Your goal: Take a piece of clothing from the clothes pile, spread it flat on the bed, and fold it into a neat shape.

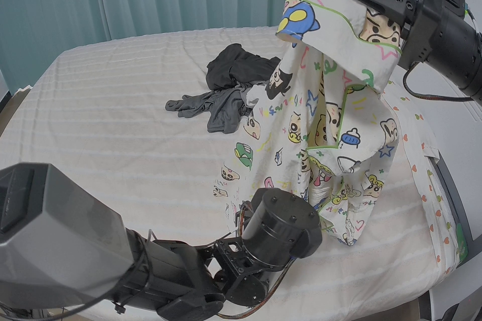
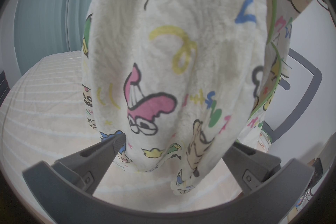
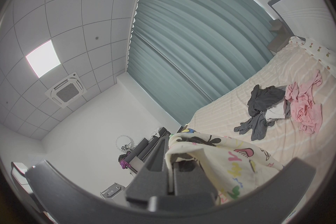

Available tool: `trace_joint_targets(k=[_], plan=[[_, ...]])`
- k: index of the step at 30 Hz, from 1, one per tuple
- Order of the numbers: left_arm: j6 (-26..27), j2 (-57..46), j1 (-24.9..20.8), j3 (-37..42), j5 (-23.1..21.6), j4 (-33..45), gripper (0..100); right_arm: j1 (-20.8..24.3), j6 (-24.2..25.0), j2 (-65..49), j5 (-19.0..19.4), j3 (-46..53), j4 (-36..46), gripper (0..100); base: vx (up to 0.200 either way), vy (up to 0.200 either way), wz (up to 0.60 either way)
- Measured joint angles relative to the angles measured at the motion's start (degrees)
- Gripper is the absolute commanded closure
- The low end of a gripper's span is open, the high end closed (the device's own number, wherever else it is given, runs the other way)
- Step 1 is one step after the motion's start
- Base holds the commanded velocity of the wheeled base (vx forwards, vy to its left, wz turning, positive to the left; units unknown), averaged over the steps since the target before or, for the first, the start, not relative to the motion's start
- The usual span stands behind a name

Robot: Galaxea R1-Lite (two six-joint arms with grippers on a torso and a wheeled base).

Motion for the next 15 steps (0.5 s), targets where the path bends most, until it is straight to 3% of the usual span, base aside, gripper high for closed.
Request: trace_joint_targets(k=[8, 15], plan=[[-0.7, 1.0, -0.3, 0.5, -0.1, 0.0, 0, -0.2, 0.1, -0.4, 0.0, 1.0, -0.3, 100, 0.000, 0.000, 0.00], [-4.4, 1.6, -0.1, 2.6, -2.0, -0.1, 0, -0.1, 0.0, -0.9, 0.0, -0.1, -0.3, 100, 0.000, 0.000, 0.00]])
